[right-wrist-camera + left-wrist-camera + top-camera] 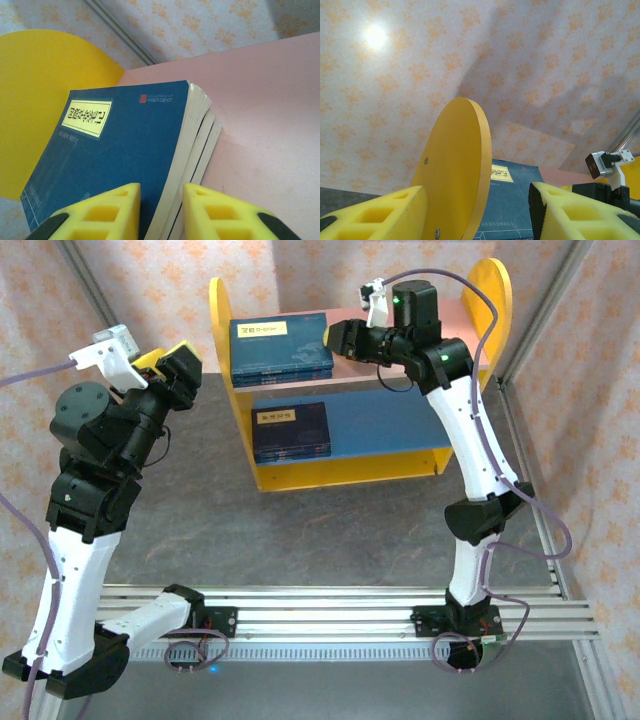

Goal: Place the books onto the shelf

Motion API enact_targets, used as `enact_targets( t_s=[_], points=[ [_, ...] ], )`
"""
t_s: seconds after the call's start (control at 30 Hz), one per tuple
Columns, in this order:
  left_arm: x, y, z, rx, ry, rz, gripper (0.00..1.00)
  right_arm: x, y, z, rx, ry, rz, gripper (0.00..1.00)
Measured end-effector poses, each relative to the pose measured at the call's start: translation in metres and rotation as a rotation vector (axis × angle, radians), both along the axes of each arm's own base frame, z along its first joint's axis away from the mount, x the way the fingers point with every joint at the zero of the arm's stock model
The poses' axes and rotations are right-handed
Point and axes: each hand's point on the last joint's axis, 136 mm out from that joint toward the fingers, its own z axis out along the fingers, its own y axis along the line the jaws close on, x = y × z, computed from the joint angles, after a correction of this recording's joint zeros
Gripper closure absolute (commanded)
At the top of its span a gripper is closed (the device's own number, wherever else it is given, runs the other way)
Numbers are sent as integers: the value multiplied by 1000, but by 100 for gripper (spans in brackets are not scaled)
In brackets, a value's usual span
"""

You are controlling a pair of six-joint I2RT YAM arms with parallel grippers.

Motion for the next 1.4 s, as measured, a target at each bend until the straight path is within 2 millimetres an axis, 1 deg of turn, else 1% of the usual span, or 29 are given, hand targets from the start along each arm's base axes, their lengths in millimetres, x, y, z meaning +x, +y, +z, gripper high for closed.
enact_targets(
  t_s=[0.27, 0.83, 1.1, 1.17, 1.4],
  points=[
    [-1, 0, 1, -1, -2, 0, 46, -2, 2, 0, -2, -7, 18, 78],
    [-1, 0, 1, -1, -2, 0, 46, -5, 6, 1, -7, -17, 35, 79],
    [-1, 0, 0, 0, -1, 0, 45, -5, 6, 0, -12, -21, 40, 73],
    [-1, 1, 0, 0, -1, 2, 45, -6, 7, -1, -11, -20, 42, 69],
    [-2, 4, -3, 11, 8, 23, 44, -6, 8, 0, -17, -31, 44, 64]
  ],
)
